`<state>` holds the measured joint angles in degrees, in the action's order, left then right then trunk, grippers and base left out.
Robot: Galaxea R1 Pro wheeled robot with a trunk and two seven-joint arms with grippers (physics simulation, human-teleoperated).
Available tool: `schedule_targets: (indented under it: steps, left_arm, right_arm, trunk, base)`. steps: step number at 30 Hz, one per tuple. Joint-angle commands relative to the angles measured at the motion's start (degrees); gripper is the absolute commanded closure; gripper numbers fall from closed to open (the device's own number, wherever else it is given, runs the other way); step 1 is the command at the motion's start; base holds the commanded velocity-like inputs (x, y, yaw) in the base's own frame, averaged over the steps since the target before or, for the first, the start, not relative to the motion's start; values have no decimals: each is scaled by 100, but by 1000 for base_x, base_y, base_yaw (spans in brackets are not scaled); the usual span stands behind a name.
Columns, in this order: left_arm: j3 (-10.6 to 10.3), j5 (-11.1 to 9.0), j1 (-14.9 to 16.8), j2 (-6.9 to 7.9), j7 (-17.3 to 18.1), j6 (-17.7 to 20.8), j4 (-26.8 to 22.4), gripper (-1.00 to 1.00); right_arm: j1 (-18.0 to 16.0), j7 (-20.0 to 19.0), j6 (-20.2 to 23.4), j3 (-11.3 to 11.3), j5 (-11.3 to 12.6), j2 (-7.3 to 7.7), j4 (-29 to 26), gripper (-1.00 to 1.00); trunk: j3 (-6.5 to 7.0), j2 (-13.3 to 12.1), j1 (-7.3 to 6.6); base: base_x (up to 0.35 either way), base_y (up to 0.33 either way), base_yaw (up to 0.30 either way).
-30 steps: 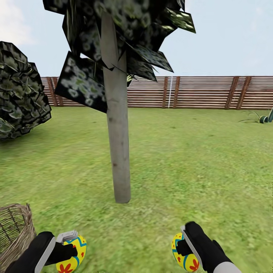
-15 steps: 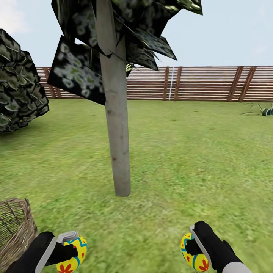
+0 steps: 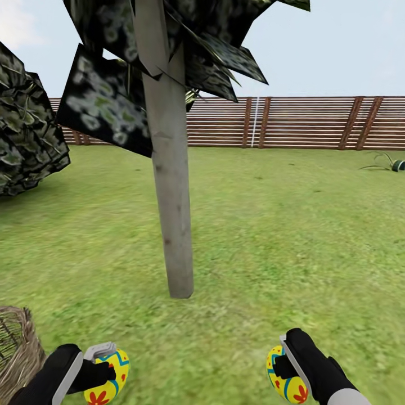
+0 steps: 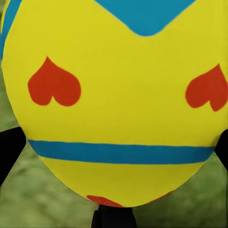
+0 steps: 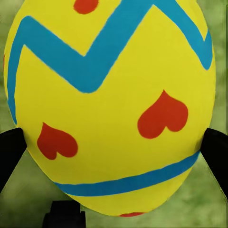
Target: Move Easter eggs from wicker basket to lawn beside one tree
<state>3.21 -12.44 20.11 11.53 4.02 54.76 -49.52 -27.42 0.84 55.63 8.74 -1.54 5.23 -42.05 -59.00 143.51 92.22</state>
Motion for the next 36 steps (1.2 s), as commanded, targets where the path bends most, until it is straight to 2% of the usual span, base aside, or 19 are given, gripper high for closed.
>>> schedule_targets:
  steps: [1,8,17,36]
  left_arm:
    - [13,23,2,-1,37,26,-10,100]
    - [4,23,2,-1,38,26,-23,100]
    - [15,17,2,-1,38,36,-26,100]
    - [3,14,2,-2,29,47,3,100]
  right_arm:
    - [-7,4,27,30,-13,2,-5,100]
    - [-3,4,27,32,-21,-17,1,100]
    - [-1,4,27,32,-30,-22,1,100]
    - [-3,-1,27,15,-21,-5,-2,100]
  trunk:
    - [-6,2,2]
    - [-6,2,2]
    - [-6,2,2]
    - [-427,28,51]
  base:
    - [335,0,0]
    - [323,0,0]
    - [23,0,0]
    - [0,0,0]
